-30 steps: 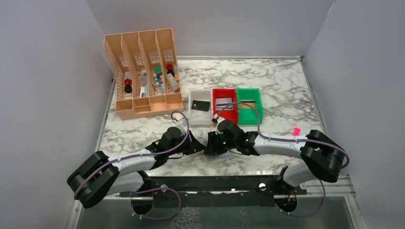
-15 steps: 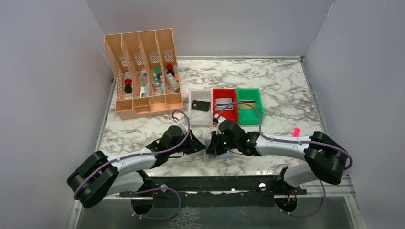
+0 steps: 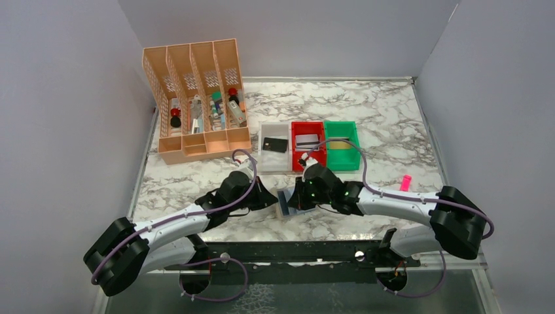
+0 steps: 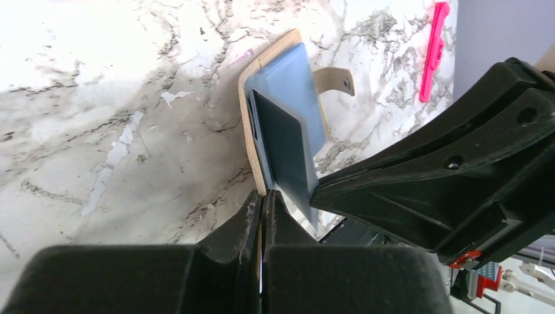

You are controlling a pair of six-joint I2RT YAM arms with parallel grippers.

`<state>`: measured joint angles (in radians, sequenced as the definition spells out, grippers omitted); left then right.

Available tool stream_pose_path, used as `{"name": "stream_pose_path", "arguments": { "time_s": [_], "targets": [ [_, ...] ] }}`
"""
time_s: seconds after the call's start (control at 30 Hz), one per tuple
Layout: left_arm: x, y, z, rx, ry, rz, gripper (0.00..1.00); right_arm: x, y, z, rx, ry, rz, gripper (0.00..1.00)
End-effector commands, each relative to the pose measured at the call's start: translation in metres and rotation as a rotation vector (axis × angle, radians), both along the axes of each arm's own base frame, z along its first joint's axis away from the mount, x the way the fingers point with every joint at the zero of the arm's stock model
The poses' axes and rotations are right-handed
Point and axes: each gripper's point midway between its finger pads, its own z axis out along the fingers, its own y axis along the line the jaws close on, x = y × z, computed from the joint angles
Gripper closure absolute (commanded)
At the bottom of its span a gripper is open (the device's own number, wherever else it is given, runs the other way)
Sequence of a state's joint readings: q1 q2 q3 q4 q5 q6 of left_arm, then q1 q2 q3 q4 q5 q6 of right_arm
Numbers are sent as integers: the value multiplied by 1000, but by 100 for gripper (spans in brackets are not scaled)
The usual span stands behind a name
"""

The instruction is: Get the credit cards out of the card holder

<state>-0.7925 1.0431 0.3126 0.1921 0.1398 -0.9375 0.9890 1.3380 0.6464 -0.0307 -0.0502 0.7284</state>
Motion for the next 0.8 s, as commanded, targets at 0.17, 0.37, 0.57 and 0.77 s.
{"name": "stream_pose_path", "arguments": {
  "time_s": [0.17, 0.37, 0.57, 0.77],
  "targets": [
    [9, 1, 2, 43, -31, 9, 99, 17, -52, -20, -206, -13, -240, 99],
    [8, 1, -2, 55, -24, 5, 99, 24, -81, -24, -299, -50, -347, 93],
    [9, 1, -2, 61, -21, 6, 99, 31, -91, -20, -372, -83, -380, 84],
    [10, 6, -6, 103, -17, 15, 93, 34, -82, -4, -343, -94, -351, 79]
  ]
}}
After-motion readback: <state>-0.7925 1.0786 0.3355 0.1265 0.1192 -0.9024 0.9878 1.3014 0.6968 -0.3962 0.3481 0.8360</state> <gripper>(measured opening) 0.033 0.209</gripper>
